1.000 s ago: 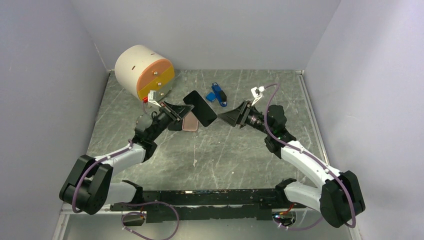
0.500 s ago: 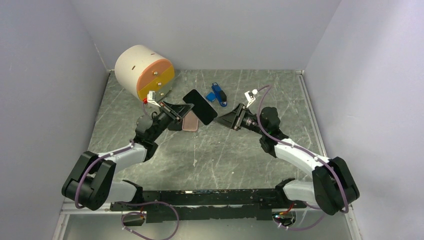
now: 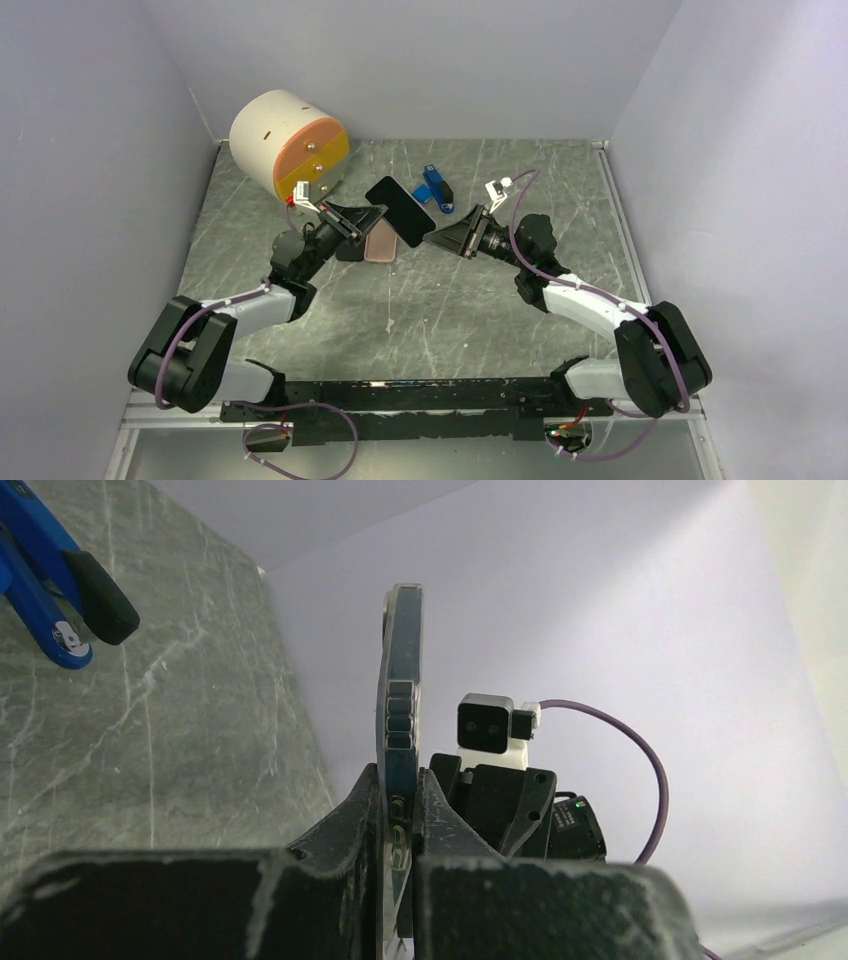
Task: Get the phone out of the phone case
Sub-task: Remove the phone case from the phone.
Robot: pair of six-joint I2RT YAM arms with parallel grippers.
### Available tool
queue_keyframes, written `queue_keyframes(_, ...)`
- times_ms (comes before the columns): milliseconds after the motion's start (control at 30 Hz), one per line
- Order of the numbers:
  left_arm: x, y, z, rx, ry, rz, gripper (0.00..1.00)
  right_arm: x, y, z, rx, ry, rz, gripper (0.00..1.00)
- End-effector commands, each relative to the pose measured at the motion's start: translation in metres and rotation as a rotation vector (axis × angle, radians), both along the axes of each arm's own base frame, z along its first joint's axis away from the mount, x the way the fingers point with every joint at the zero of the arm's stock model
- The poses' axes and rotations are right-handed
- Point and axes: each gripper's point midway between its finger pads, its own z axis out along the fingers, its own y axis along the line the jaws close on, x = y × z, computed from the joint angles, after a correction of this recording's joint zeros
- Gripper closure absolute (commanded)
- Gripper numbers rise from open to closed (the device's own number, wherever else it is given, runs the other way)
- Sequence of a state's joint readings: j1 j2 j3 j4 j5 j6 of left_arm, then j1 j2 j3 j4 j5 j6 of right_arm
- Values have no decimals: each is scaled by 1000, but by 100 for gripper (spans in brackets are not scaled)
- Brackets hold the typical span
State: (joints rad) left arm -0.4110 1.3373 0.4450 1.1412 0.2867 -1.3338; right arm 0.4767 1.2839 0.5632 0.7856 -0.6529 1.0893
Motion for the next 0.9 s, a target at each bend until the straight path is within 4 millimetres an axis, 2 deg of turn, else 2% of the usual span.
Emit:
queue_keyframes(0,-21,-3,49,-107,-131,-83,97,5,2,19,41,-68,-12,51)
queue_keyframes(400,-34,-3,65,-169,-179,-139,97,19,2,3,37,-3,-47,51)
queue_keyframes(867,-44,-24,49,-135,-156,-267,97,19,3,41,114,-127,-16,53)
